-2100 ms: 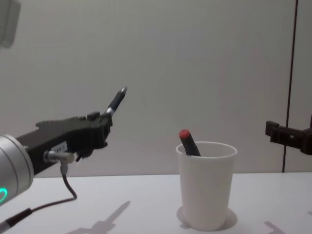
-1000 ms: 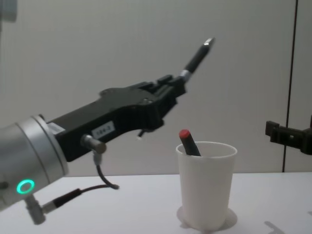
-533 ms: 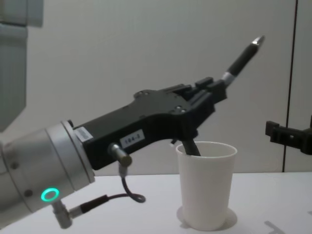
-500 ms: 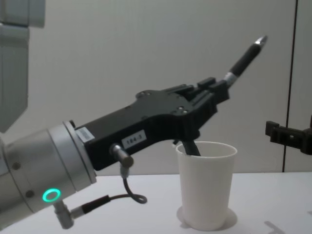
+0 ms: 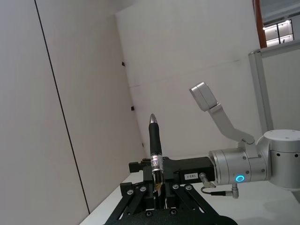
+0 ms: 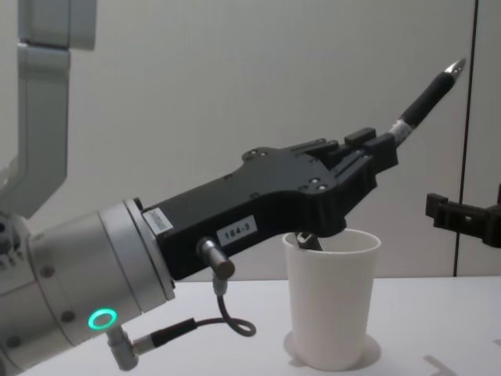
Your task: Place the pen into the pen holder.
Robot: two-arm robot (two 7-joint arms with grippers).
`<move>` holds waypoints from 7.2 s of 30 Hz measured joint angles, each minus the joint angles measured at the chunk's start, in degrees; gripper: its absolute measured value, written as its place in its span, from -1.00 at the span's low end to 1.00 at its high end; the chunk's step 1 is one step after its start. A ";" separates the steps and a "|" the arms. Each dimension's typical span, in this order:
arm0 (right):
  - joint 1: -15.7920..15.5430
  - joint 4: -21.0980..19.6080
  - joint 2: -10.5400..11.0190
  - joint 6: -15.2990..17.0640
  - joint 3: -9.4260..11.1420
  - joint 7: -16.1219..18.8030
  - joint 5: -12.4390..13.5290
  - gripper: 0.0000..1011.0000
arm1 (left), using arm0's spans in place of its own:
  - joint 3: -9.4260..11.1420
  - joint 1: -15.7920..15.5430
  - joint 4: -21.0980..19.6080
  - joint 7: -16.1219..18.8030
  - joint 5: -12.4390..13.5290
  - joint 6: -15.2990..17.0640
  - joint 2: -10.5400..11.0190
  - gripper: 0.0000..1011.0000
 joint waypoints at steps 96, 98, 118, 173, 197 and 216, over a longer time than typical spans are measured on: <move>-7.41 -12.34 10.06 12.56 4.04 20.31 44.33 0.98 | 0.35 -0.44 0.58 -1.23 0.18 -0.21 -0.45 -0.74; -7.20 -12.16 9.69 12.80 3.71 20.06 44.77 0.98 | 0.35 -0.44 0.58 -1.24 0.18 -0.21 -0.45 -0.74; -5.74 -10.87 7.10 14.49 1.36 17.70 49.51 0.98 | 0.35 -0.44 0.58 -1.24 0.18 -0.21 -0.45 -0.74; -5.69 -11.94 8.46 7.40 -0.72 15.78 52.28 0.98 | 0.35 -0.44 0.58 -1.24 0.18 -0.21 -0.45 -0.75; -5.39 -11.77 8.98 6.40 -1.11 15.43 51.66 0.45 | 0.35 -0.44 0.58 -1.24 0.17 -0.21 -0.45 -0.74; -5.32 -11.74 9.06 6.25 -1.20 15.39 51.56 -0.76 | 0.35 -0.44 0.58 -1.25 0.17 -0.21 -0.45 -0.75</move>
